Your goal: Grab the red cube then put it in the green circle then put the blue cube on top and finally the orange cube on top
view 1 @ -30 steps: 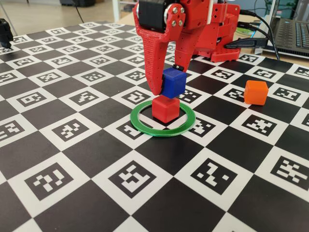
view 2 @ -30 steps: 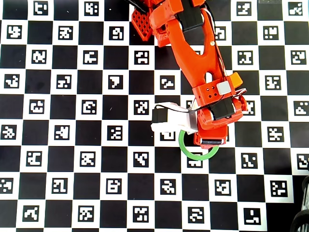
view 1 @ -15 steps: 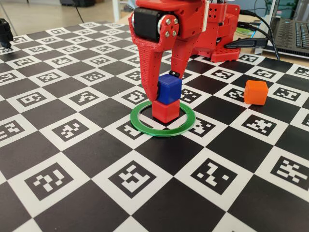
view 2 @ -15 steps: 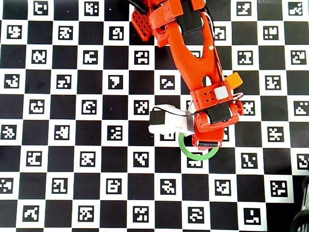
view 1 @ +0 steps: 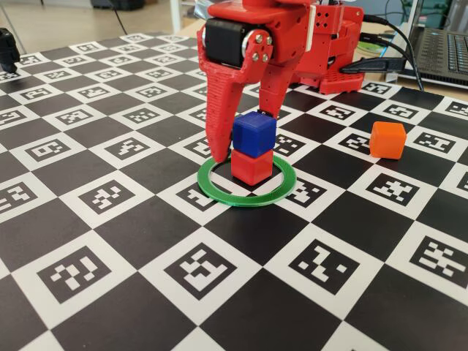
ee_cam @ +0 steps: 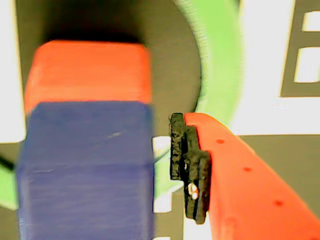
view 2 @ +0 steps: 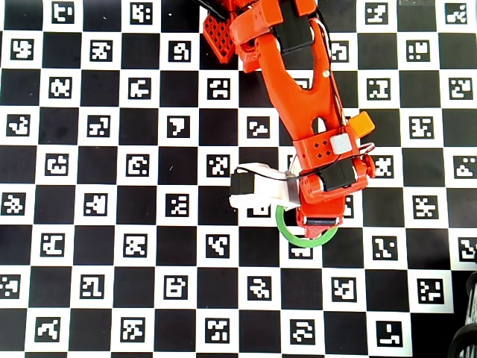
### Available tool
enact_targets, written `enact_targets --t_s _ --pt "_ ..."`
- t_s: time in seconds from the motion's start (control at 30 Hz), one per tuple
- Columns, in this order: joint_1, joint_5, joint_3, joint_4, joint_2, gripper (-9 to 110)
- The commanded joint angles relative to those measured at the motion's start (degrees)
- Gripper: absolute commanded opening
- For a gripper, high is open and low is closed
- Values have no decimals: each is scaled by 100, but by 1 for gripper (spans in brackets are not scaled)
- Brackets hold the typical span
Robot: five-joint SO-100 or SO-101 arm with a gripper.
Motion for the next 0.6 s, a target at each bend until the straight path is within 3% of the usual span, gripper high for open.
enact_targets --t_s 0.0,0.57 --pt "18 62 -167 246 993 38" --pt "-1011 606 -44 1872 2628 38"
